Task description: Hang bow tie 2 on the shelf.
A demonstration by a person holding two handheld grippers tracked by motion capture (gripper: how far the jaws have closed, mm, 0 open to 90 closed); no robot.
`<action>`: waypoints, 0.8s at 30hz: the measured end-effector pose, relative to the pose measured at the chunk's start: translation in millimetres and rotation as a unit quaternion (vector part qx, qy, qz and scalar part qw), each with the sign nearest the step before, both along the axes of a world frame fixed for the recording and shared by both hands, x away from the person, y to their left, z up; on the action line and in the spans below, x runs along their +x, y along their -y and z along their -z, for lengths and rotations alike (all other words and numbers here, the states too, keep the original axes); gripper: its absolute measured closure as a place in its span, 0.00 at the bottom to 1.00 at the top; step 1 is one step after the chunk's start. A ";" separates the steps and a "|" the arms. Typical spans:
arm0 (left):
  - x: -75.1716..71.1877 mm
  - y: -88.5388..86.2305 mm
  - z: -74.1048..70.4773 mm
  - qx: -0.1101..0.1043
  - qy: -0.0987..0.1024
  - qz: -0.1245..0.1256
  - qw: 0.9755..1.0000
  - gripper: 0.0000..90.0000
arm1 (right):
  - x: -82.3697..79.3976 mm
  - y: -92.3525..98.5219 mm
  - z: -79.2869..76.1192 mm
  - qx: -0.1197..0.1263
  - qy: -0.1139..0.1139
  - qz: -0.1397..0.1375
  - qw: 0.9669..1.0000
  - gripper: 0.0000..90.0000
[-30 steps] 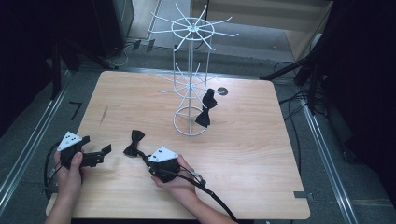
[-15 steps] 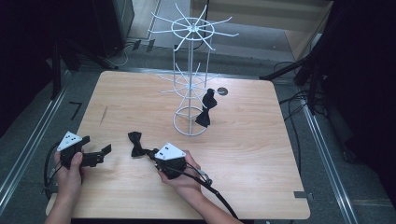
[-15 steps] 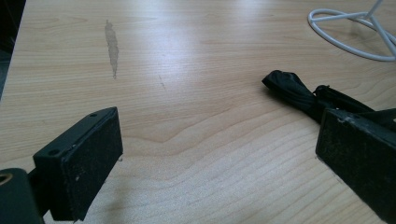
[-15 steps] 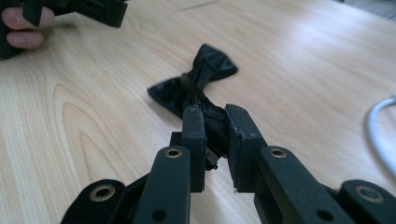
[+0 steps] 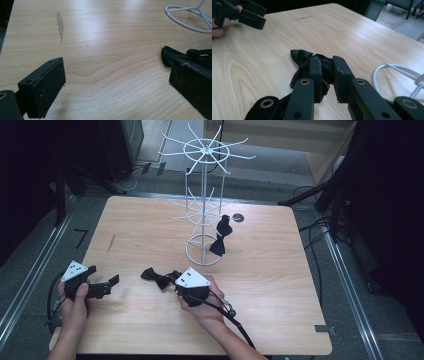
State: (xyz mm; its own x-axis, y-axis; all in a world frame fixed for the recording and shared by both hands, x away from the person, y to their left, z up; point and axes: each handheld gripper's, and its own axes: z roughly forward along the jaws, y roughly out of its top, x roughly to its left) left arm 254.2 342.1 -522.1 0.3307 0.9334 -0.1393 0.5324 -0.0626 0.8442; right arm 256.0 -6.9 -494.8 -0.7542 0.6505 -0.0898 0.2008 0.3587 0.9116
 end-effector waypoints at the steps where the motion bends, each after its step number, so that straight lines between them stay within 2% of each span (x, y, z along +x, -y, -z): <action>1: 0.0 0.0 0.0 0.000 0.000 0.000 1.000 0.02 | -0.1 2.6 -1.4 0.006 0.012 0.002 1.000 0.89; 24: 0.1 0.1 0.0 0.001 0.000 0.000 1.000 0.02 | 4.5 25.8 -22.1 0.040 0.035 0.022 0.998 0.89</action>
State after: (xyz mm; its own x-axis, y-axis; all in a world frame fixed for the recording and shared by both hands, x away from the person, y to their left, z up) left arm 254.3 342.1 -522.1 0.3315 0.9333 -0.1379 0.5327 -0.0645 0.8438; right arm 260.5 -32.7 -472.7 -0.7184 0.6900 -0.0884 0.1488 0.2765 0.9494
